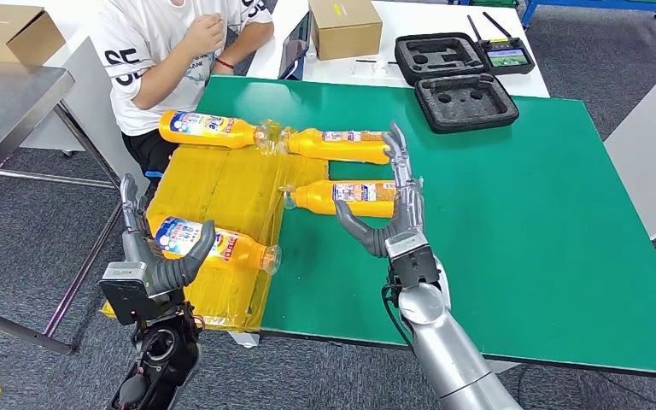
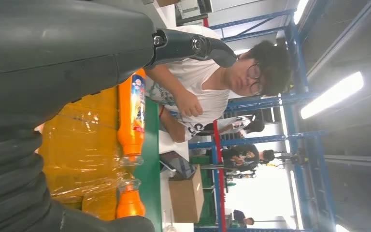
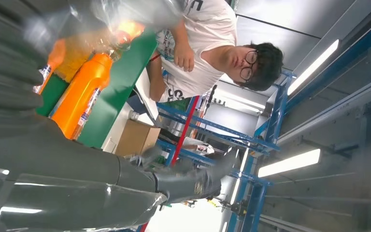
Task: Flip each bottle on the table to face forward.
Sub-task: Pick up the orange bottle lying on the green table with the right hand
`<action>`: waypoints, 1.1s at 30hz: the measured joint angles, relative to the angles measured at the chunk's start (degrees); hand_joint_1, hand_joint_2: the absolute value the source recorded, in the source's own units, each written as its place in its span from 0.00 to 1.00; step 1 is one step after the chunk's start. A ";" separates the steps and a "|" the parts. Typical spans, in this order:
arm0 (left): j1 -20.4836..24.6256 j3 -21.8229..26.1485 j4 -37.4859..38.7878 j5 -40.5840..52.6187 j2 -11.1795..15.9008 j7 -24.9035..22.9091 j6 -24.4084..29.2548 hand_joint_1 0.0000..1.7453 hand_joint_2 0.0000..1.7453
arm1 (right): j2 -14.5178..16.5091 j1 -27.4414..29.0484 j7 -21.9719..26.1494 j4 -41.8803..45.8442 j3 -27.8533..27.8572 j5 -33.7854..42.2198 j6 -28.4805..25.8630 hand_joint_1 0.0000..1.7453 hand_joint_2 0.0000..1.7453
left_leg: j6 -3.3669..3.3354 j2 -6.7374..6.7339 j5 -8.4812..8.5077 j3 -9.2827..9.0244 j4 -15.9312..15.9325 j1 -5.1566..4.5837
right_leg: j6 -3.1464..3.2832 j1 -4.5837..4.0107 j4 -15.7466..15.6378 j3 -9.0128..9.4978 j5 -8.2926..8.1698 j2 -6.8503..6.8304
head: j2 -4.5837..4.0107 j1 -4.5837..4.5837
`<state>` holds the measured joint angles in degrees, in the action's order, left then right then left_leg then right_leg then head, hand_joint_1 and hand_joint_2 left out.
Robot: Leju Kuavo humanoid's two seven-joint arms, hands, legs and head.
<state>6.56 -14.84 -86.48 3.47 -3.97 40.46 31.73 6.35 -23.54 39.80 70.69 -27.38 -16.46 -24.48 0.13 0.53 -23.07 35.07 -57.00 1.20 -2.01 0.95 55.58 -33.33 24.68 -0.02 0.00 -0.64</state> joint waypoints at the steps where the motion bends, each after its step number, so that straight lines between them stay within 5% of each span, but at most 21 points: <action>1: -0.01 0.00 -0.13 -0.02 0.01 0.00 -0.01 0.00 1.00 | 0.04 0.01 0.00 -0.01 -0.07 0.00 0.00 0.48 1.00 | 0.00 0.00 0.00 0.00 0.00 0.00 | 0.00 0.00 0.00 0.00 0.00 0.00 | 0.00 0.01; 4: -0.02 0.01 -0.23 -0.04 0.02 0.00 -0.02 0.00 1.00 | 0.07 0.01 0.00 -0.01 -0.12 0.01 0.00 0.48 1.00 | 0.00 0.00 0.00 0.00 0.00 0.00 | 0.00 0.00 0.00 0.00 0.00 0.00 | 0.00 0.01; 8: -0.41 0.00 -1.03 -0.43 0.10 0.00 -0.44 0.00 1.00 | 0.32 0.64 0.03 0.07 -0.77 0.31 -0.19 0.06 1.00 | 0.00 0.00 0.00 0.00 0.00 0.00 | 0.00 0.01 0.00 0.01 0.00 0.00 | -0.01 0.01; 10: -0.75 0.00 -1.19 -0.68 0.13 0.00 -0.94 0.00 1.00 | 0.34 1.73 0.04 0.29 -1.27 0.89 -0.44 0.00 1.00 | 0.00 0.00 0.00 0.00 0.00 -0.01 | 0.00 0.01 0.00 0.01 0.00 0.00 | -0.01 0.01; 11: -0.88 0.01 -1.21 -0.70 0.13 0.00 -1.03 0.00 1.00 | 0.34 2.17 0.05 0.43 -1.43 1.11 -0.54 0.20 1.00 | 0.00 0.00 0.00 0.00 0.00 -0.01 | 0.00 0.01 0.00 0.00 0.00 0.00 | -0.01 0.01; 12: -0.99 0.01 -1.21 -0.70 0.14 0.00 -1.04 0.20 1.00 | 0.34 2.52 0.06 0.54 -1.55 1.22 -0.63 0.36 1.00 | 0.00 0.00 0.00 0.01 0.00 -0.01 | 0.00 0.01 0.00 0.00 0.00 0.00 | 0.00 0.01; 13: -1.09 0.01 -1.22 -0.70 0.14 0.00 -1.06 0.38 1.00 | 0.34 2.76 0.07 0.62 -1.67 1.28 -0.70 0.36 1.00 | 0.00 0.00 0.00 0.00 0.00 -0.01 | 0.00 0.01 0.00 -0.01 0.00 0.00 | 0.00 0.01; 14: -1.17 0.01 -1.22 -0.70 0.14 0.00 -1.13 0.38 1.00 | 0.34 2.93 0.07 0.68 -1.79 1.32 -0.76 0.36 1.00 | 0.00 -0.01 0.00 0.00 0.00 -0.01 | 0.00 0.01 0.00 -0.01 0.00 0.00 | 0.00 0.00; 15: -1.22 0.01 -1.23 -0.73 0.14 0.00 -1.25 0.38 1.00 | 0.33 3.09 0.07 0.73 -1.91 1.36 -0.81 0.15 1.00 | 0.00 -0.01 0.00 0.00 0.00 -0.01 | 0.00 0.01 0.00 -0.02 0.00 0.00 | 0.00 0.00; 16: -1.25 0.01 -1.23 -0.80 0.14 0.00 -1.43 0.18 1.00 | 0.31 3.28 0.07 0.82 -2.06 1.45 -0.87 0.00 1.00 | 0.00 -0.01 0.00 0.00 0.00 0.00 | 0.00 0.01 0.00 -0.02 0.00 0.00 | 0.00 0.00; 17: -1.29 0.01 -1.24 -0.87 0.14 0.00 -1.63 0.00 1.00 | 0.30 3.52 0.07 0.99 -2.22 1.59 -0.94 0.00 1.00 | 0.00 -0.01 0.00 0.00 0.00 0.00 | 0.00 0.00 0.00 -0.02 0.00 0.00 | 0.00 0.00; 33: -2.58 0.06 -2.01 -0.84 0.12 0.00 -2.25 0.00 1.00 | 0.09 7.54 0.09 4.35 -3.38 2.19 -1.30 0.00 1.00 | 0.00 -0.01 -0.01 0.01 0.00 0.00 | 0.01 0.01 0.00 -0.02 0.00 0.00 | 0.00 0.01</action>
<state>3.98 -14.78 -88.49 2.63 -3.85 40.46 29.48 6.44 -16.00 39.89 75.04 -30.76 -14.27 -25.78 0.13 0.51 -23.08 35.08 -57.00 1.20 -2.01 0.96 55.58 -33.36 24.68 -0.02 -0.01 -0.63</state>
